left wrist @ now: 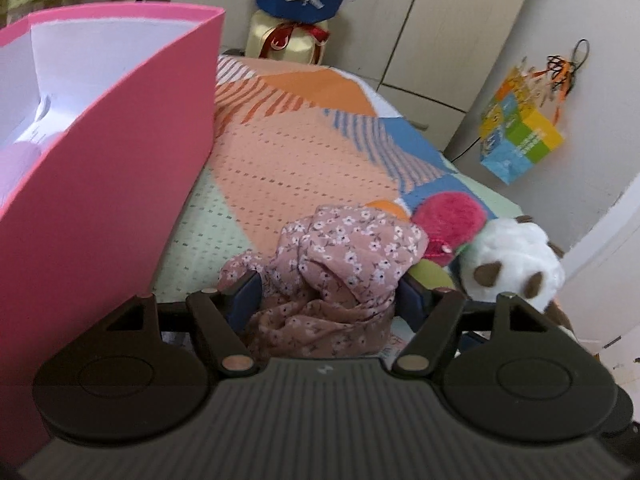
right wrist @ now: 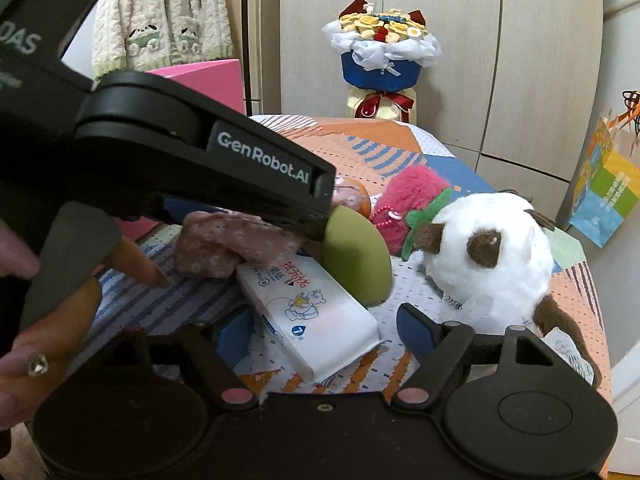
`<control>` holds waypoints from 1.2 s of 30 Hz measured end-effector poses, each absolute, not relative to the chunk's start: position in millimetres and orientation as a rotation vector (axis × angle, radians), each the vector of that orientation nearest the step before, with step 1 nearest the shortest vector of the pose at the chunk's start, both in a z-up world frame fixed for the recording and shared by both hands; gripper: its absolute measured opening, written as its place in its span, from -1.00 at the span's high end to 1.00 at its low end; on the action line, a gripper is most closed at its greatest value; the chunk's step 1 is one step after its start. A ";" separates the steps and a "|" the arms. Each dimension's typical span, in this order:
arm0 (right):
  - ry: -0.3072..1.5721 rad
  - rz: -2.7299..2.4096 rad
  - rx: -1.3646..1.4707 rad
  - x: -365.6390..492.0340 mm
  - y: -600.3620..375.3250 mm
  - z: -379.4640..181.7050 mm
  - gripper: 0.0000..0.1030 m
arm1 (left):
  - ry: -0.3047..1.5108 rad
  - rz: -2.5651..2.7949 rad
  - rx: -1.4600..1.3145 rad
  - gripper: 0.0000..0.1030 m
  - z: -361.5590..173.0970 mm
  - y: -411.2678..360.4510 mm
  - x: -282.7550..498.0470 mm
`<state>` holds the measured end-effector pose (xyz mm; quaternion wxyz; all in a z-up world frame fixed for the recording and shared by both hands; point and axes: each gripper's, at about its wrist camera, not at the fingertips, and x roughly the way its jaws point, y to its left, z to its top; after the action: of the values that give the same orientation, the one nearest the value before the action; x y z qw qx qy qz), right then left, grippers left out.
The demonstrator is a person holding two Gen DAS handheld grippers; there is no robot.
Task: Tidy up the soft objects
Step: 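Grasp the pink floral cloth with the left tool while the right tool grasps the white wipes pack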
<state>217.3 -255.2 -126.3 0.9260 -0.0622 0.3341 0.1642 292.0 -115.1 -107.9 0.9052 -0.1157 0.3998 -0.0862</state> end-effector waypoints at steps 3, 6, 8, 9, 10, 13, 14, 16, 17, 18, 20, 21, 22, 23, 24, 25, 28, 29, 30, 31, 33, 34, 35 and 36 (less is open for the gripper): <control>0.688 0.349 -0.114 212.7 -255.1 -124.3 -0.28 | 0.821 -0.179 -0.222 -0.37 -109.7 -116.9 291.2; 0.691 0.363 -0.115 204.9 -253.2 -122.5 -0.07 | 0.805 -0.169 -0.221 -0.18 -109.9 -116.5 287.6; 0.699 0.375 -0.107 198.7 -252.6 -121.6 0.02 | 0.806 -0.163 -0.213 0.16 -109.5 -116.1 286.2; 0.702 0.374 -0.106 195.4 -251.8 -121.1 0.04 | 0.801 -0.157 -0.198 0.24 -109.8 -116.4 285.2; 0.706 0.369 -0.105 192.2 -251.3 -120.5 0.05 | 0.799 -0.153 -0.189 0.36 -109.6 -116.3 284.8; 0.725 0.369 -0.106 181.9 -250.2 -118.1 0.06 | 0.792 -0.141 -0.199 0.56 -110.1 -112.2 280.7; 0.732 0.375 -0.103 178.4 -250.5 -117.4 0.06 | 0.790 -0.140 -0.205 0.56 -110.2 -110.8 279.2; 0.747 0.392 -0.090 177.4 -251.4 -116.5 0.05 | 0.794 -0.154 -0.195 0.57 -112.3 -110.4 277.6; 0.748 0.397 -0.084 178.5 -251.6 -116.7 0.05 | 0.786 -0.154 -0.199 0.57 -113.3 -109.3 275.8; 0.747 0.399 -0.082 181.2 -251.2 -117.4 0.05 | 0.782 -0.151 -0.208 0.57 -113.6 -108.8 274.7; 0.732 0.397 -0.080 188.9 -249.8 -119.6 0.01 | 0.778 -0.148 -0.198 0.57 -113.3 -110.9 274.6; 0.724 0.401 -0.090 194.0 -247.0 -121.1 -0.04 | 0.775 -0.147 -0.190 0.57 -113.4 -112.0 274.3; 0.712 0.406 -0.104 197.8 -244.5 -122.5 -0.09 | 0.770 -0.146 -0.185 0.58 -113.7 -112.6 273.4; 0.699 0.408 -0.116 200.8 -242.3 -123.9 -0.09 | 0.763 -0.143 -0.173 0.62 -113.8 -113.6 272.1; 0.693 0.410 -0.119 201.3 -240.9 -124.1 -0.09 | 0.756 -0.139 -0.155 0.64 -113.7 -115.4 270.9; 0.688 0.412 -0.115 201.0 -240.7 -124.2 0.08 | 0.750 -0.136 -0.140 0.66 -113.6 -116.6 269.6; 0.678 0.400 -0.100 194.2 -242.6 -123.9 0.13 | 0.739 -0.137 -0.123 0.68 -112.5 -117.7 265.4; 0.678 0.394 -0.090 190.5 -244.1 -123.6 0.13 | 0.734 -0.139 -0.117 0.69 -112.1 -118.2 263.8; 0.680 0.389 -0.073 188.1 -246.3 -123.0 0.13 | 0.727 -0.139 -0.111 0.69 -111.7 -118.7 261.7; 0.683 0.381 -0.060 185.9 -247.9 -122.4 0.13 | 0.722 -0.140 -0.109 0.69 -111.5 -118.7 259.6; 0.676 0.360 -0.039 180.8 -250.9 -121.1 0.13 | 0.717 -0.144 -0.105 0.69 -111.0 -118.7 255.0; 0.668 0.351 -0.029 177.5 -251.9 -120.2 0.13 | 0.717 -0.144 -0.105 0.69 -111.0 -118.1 253.1; 0.668 0.345 -0.020 175.1 -252.3 -119.7 0.13 | 0.717 -0.144 -0.106 0.69 -110.5 -117.1 250.4; 0.669 0.339 -0.011 172.7 -253.0 -119.8 0.13 | 0.715 -0.147 -0.111 0.69 -109.2 -115.4 246.6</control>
<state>172.7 -253.0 -119.8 0.9304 -0.0056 0.3269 0.1657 246.6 -115.4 -109.2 0.9327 -0.0542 0.3493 -0.0721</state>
